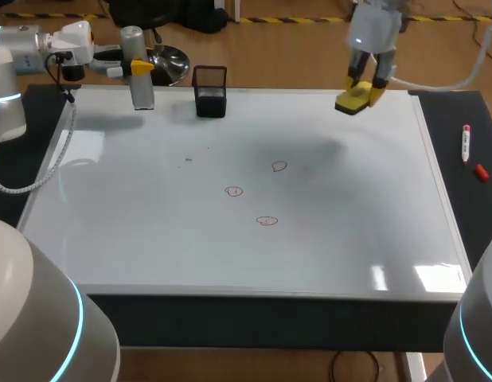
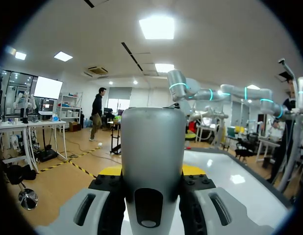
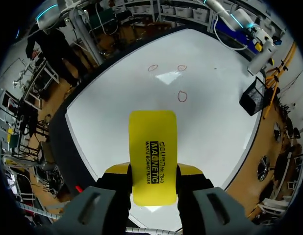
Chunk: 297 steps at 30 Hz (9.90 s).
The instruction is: Pick up the inspection probe, press it on each red-marked spot on the whiteboard one by one, put down the probe, pick up the eraser, and wipe off all the red marks.
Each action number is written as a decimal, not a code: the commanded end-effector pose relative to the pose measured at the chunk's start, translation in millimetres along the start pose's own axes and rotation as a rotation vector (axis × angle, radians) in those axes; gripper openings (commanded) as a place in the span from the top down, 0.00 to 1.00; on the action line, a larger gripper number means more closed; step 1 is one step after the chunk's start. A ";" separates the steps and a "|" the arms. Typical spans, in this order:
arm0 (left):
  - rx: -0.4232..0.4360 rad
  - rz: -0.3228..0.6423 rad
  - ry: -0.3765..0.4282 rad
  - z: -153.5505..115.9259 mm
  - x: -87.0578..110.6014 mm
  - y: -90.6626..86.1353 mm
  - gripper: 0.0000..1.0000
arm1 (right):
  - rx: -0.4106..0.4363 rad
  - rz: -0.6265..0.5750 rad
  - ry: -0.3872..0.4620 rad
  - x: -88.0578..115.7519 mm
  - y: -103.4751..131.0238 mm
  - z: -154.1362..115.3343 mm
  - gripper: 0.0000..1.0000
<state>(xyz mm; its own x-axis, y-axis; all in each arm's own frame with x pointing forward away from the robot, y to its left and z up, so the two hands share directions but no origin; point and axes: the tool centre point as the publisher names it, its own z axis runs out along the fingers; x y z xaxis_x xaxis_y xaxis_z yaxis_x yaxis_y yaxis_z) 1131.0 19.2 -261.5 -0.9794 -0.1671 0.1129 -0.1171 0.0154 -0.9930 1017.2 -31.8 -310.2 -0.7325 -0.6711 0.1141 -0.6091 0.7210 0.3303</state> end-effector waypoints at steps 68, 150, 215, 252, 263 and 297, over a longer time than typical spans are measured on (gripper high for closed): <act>0.000 0.000 0.001 0.6 -0.5 -1.0 1.00 | 0.298 0.197 -0.176 56.7 -61.3 12.3 1.00; 0.057 0.091 0.265 105.4 241.3 -19.1 1.00 | 0.298 0.197 -0.176 56.7 -61.3 12.3 1.00; 0.031 -0.002 0.490 177.1 280.2 60.1 1.00 | 0.298 0.197 -0.176 56.7 -61.3 12.3 1.00; 0.033 -0.008 0.481 175.3 278.7 65.0 1.00 | 0.298 0.197 -0.176 56.7 -61.3 12.3 1.00; 0.038 -0.003 0.440 162.4 267.7 34.2 1.00 | 0.298 0.197 -0.176 56.7 -61.3 12.3 1.00; 0.030 0.124 0.193 80.0 109.0 -11.9 1.00 | 0.298 0.197 -0.176 56.7 -61.3 12.3 1.00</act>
<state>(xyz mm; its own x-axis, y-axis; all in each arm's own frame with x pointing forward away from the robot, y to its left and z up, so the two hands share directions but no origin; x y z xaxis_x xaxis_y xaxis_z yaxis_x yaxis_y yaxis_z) 1030.4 -81.8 -239.6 -1.0000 0.0060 -0.0038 0.0039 0.0056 -1.0000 1008.6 -111.8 -336.2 -0.8698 -0.4928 -0.0256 -0.4934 0.8693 0.0311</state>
